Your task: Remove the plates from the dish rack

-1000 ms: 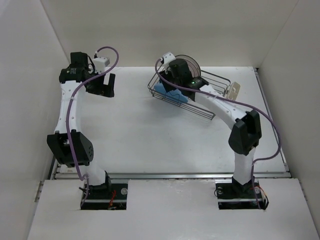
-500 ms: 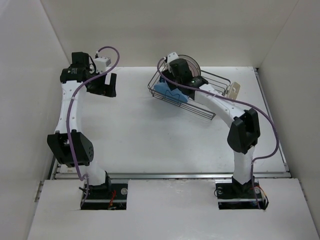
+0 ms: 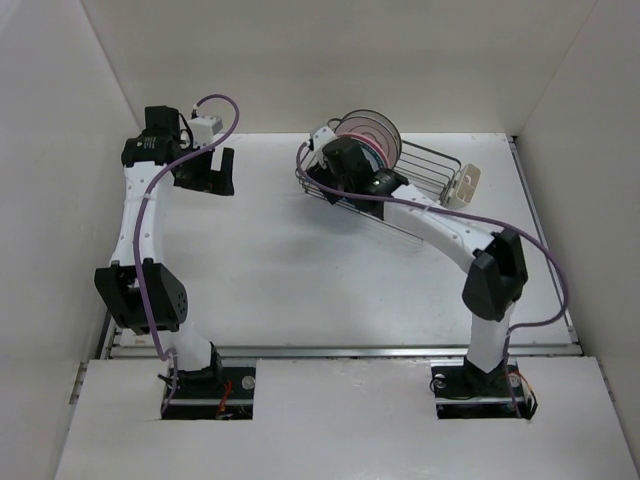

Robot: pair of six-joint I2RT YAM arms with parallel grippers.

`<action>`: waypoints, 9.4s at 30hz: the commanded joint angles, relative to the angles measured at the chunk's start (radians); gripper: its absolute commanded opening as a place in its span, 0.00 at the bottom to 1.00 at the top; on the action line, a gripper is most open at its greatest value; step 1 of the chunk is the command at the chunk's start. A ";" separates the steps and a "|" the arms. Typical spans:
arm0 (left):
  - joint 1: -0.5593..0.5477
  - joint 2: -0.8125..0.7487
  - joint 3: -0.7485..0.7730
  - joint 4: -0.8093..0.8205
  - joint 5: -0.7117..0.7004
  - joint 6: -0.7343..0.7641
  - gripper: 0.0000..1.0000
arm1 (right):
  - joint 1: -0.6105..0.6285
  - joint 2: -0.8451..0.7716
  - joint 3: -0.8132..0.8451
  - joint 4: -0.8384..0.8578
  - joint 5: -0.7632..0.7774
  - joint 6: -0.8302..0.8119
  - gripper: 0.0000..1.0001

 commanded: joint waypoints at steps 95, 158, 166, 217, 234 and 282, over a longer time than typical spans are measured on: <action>-0.013 -0.070 -0.180 0.135 -0.163 -0.149 1.00 | -0.328 0.245 0.167 0.044 -0.063 0.312 0.00; 0.202 0.140 0.047 0.013 0.230 -0.258 0.00 | -0.156 0.100 0.158 0.098 -0.854 0.427 0.73; 0.352 0.312 0.044 0.110 0.195 -0.421 0.00 | -0.193 0.005 0.108 0.067 -0.545 0.442 0.78; 0.377 0.165 -0.066 0.011 -0.075 -0.303 0.60 | -0.104 0.038 0.155 -0.091 -0.775 0.113 0.00; 0.377 0.134 -0.085 0.011 -0.075 -0.293 0.60 | -0.017 0.324 0.192 -0.255 -0.816 0.155 0.67; 0.279 0.076 -0.066 0.001 -0.238 -0.214 0.62 | -0.320 0.346 0.514 0.030 0.056 0.390 0.48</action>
